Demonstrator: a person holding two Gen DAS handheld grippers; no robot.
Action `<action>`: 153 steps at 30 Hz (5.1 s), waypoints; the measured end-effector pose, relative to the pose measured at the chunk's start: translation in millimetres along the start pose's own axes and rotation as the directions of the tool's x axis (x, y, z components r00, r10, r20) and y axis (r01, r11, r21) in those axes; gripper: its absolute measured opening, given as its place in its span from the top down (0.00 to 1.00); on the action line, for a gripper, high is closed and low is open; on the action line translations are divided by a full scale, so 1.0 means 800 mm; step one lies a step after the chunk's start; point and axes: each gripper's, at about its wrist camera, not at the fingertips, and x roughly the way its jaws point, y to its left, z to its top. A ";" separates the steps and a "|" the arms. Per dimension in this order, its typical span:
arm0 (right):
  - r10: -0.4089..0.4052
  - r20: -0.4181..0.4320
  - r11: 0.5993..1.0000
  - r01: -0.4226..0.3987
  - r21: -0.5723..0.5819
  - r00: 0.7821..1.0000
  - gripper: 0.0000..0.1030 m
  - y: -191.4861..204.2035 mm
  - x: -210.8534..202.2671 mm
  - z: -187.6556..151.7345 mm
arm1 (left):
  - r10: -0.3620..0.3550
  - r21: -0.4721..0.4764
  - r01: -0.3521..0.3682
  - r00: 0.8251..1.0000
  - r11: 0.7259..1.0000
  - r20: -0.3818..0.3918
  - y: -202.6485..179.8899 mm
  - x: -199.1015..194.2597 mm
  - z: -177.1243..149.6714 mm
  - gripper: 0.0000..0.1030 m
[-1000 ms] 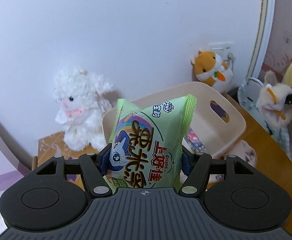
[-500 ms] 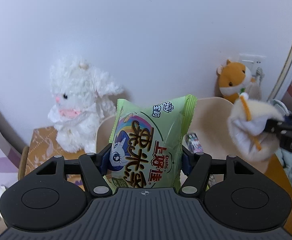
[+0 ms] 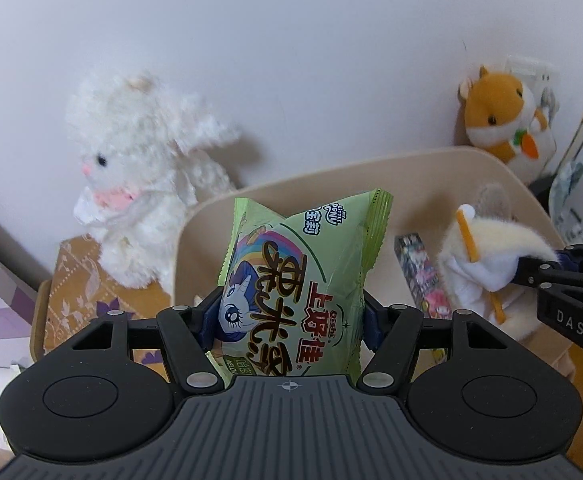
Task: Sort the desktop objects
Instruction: 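Carry the snack bag and white plush into the basket and release both, then move both tools back to the table toward the scrunchie and chip bag, then grasp the plaid scrunchie with the left tool while the right tool grasps the white chip bag, then carry the scrunchie and chip bag into the basket and release both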
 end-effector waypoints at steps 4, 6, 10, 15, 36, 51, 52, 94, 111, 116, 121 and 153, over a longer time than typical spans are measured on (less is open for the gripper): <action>-0.011 -0.017 1.000 0.011 -0.023 1.000 0.69 0.000 0.001 -0.010 | -0.006 0.025 0.007 0.999 1.000 -0.046 -0.010 0.012 -0.003 0.34; -0.008 -0.020 0.999 0.007 -0.037 1.000 0.63 0.000 -0.001 -0.013 | -0.014 0.044 0.017 0.998 0.999 -0.069 -0.014 0.016 -0.006 0.34; -0.012 -0.026 0.999 0.011 -0.032 1.000 0.39 -0.001 -0.008 -0.015 | 0.008 0.064 -0.004 0.998 0.998 -0.058 -0.018 0.012 -0.011 0.30; 0.003 -0.002 0.999 -0.003 -0.041 1.000 0.26 0.002 -0.025 -0.011 | 0.009 0.057 -0.006 0.999 0.998 -0.047 -0.011 0.000 -0.010 0.29; 0.134 0.072 0.991 -0.133 -0.015 0.988 0.00 -0.013 -0.178 -0.087 | -0.087 0.008 0.087 0.996 0.996 0.029 0.083 -0.127 -0.081 0.26; 0.134 0.013 0.986 -0.132 -0.099 0.991 0.00 0.047 -0.228 -0.204 | -0.125 0.155 0.133 0.990 0.979 -0.060 0.137 -0.165 -0.221 0.26; 0.138 0.000 0.986 -0.137 -0.090 0.990 0.00 0.050 -0.225 -0.209 | -0.128 0.167 0.138 0.989 0.976 -0.072 0.137 -0.161 -0.227 0.26; 0.074 -0.252 0.994 -0.091 -0.057 0.965 0.43 0.109 -0.106 -0.278 | -0.120 0.139 0.150 0.972 0.979 -0.203 0.111 -0.001 -0.243 0.78; 0.165 -0.146 0.985 -0.171 -0.030 0.975 0.45 0.054 -0.169 -0.252 | -0.218 0.015 0.222 0.966 0.975 -0.141 0.102 -0.071 -0.245 0.80; 0.172 -0.082 0.984 -0.175 -0.040 0.982 0.45 0.031 -0.186 -0.220 | -0.229 -0.012 0.229 0.968 0.973 -0.103 0.096 -0.091 -0.226 0.80; 0.153 0.001 0.988 -0.153 -0.021 0.988 0.45 0.003 -0.197 -0.181 | -0.236 -0.023 0.235 0.972 0.972 -0.023 0.090 -0.114 -0.195 0.80; 0.131 0.063 0.980 -0.139 0.145 0.989 0.44 -0.032 -0.060 -0.001 | -0.177 -0.084 0.177 0.984 0.981 0.003 0.020 -0.027 -0.044 0.80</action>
